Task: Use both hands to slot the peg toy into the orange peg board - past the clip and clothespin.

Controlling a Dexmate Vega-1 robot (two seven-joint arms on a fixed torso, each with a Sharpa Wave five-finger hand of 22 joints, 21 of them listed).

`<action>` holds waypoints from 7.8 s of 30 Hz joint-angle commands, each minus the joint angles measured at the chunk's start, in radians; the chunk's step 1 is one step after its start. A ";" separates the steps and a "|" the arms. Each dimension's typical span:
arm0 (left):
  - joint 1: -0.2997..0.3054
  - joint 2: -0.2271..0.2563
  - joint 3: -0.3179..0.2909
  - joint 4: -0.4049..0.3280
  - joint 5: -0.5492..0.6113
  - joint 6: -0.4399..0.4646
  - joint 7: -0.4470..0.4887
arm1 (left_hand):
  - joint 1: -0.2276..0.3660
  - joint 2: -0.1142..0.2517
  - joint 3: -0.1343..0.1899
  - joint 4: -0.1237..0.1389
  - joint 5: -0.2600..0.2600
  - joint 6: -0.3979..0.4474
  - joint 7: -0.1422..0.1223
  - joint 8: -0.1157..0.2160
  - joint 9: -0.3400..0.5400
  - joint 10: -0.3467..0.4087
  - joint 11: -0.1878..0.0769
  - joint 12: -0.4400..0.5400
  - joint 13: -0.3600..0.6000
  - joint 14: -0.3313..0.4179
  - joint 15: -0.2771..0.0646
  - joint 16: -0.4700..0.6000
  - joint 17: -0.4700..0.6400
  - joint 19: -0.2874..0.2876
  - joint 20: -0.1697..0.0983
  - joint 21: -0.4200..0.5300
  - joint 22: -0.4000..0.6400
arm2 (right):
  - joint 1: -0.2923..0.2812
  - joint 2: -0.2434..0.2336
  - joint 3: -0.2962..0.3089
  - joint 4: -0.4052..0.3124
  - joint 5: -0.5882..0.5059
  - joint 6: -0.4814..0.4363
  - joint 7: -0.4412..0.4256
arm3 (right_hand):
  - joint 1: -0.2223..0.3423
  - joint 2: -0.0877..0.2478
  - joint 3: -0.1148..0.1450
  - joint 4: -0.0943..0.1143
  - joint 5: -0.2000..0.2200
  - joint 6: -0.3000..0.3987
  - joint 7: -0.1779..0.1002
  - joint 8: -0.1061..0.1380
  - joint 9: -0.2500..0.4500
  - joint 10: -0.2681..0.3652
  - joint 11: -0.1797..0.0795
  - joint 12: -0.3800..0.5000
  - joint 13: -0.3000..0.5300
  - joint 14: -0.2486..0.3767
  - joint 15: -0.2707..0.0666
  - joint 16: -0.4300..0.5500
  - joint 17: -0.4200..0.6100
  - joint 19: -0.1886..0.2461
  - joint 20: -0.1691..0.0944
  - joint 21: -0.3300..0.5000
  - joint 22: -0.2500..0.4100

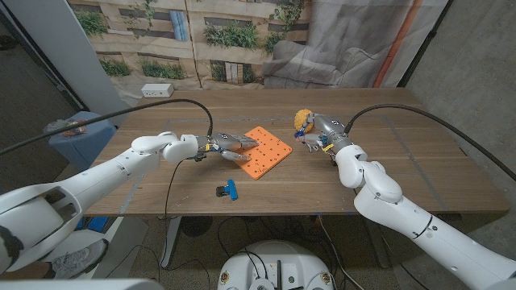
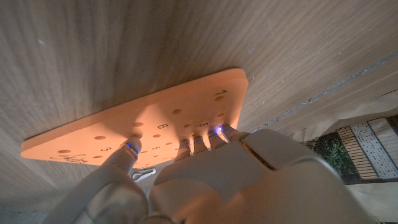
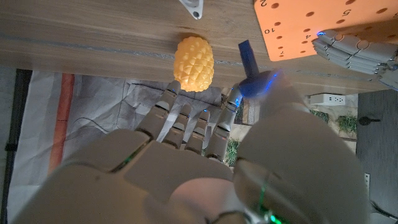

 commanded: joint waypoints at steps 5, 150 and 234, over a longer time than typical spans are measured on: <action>-0.001 0.006 0.001 -0.006 0.003 0.004 0.009 | 0.003 0.078 0.012 0.001 -0.001 0.052 0.002 0.009 0.008 0.035 -0.003 0.008 0.006 0.014 -0.057 0.005 0.004 0.011 -0.145 0.006 0.007 | -0.014 0.125 -0.017 0.080 0.163 -0.013 -0.290 | -0.006 0.000 -0.002 -0.006 0.010 0.080 -0.067 0.030 -0.007 0.007 0.005 0.000 0.000 -0.009 -0.015 0.000 0.003 0.002 -0.010 -0.002 0.002; -0.007 -0.010 0.013 0.011 0.006 0.005 0.036 | -0.004 0.073 0.033 -0.003 -0.003 0.055 -0.001 0.008 0.009 0.037 -0.002 0.008 0.006 0.016 -0.058 0.005 0.003 0.013 -0.143 0.006 0.007 | 0.133 0.385 -0.180 0.691 0.457 0.497 -0.691 | 0.083 0.016 -0.001 -0.026 0.023 0.095 -0.071 0.027 -0.032 0.010 -0.024 -0.028 -0.005 -0.025 -0.039 0.003 0.018 -0.076 -0.054 -0.004 0.002; 0.001 -0.017 0.012 0.008 -0.001 0.018 0.035 | -0.007 0.071 0.042 -0.009 -0.003 0.057 -0.001 0.008 0.009 0.043 -0.005 0.008 0.006 0.028 -0.060 0.006 0.003 0.019 -0.140 0.006 0.007 | 0.126 0.380 -0.160 0.694 0.492 0.508 -0.680 | 0.105 0.024 -0.010 -0.026 0.024 0.085 -0.072 0.027 -0.030 0.007 -0.028 -0.033 -0.004 -0.027 -0.041 0.005 0.026 -0.080 -0.046 -0.001 0.002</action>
